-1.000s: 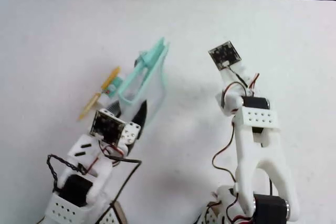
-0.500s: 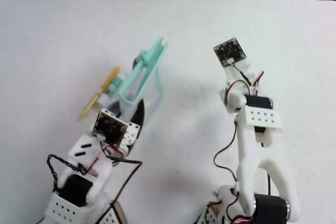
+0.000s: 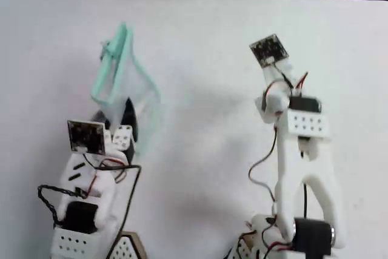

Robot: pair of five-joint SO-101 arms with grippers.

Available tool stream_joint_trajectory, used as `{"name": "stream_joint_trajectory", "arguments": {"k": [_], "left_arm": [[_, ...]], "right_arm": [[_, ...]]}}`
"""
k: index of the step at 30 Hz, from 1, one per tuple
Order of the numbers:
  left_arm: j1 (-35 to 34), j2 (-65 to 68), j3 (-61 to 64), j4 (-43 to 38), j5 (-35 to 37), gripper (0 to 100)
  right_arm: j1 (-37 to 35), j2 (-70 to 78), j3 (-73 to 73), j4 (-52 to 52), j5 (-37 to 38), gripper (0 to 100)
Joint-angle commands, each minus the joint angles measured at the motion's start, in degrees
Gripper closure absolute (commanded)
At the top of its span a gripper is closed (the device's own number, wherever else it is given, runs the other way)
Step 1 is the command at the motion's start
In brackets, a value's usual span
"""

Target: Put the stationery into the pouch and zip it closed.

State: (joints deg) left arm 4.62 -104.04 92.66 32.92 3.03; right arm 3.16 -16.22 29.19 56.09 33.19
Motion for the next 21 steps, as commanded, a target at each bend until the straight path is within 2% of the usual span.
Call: {"name": "stream_joint_trajectory", "arguments": {"k": [1,9,12,15,17,21], "left_arm": [[-0.9,-0.5,-0.4,-2.0,0.8,97],[-0.9,-0.5,-0.4,-1.9,-1.0,97],[-0.9,-0.5,-0.3,-1.8,-1.1,97],[-0.9,-0.5,-0.3,-1.8,-0.8,96],[-0.9,-0.5,-0.3,-1.8,-0.6,92],[-0.9,-0.5,-0.4,-1.7,2.8,86]], "right_arm": [[0.0,4.9,-11.4,7.5,0.4,87.9],[-4.3,26.1,-30.2,18.6,0.4,87.8],[-1.4,33.0,-36.9,20.6,0.3,86.8],[2.3,39.3,-41.3,20.9,0.4,77.8],[3.6,43.2,-43.7,20.9,0.5,71.6],[3.7,49.7,-47.2,21.0,6.0,74.5]]}}
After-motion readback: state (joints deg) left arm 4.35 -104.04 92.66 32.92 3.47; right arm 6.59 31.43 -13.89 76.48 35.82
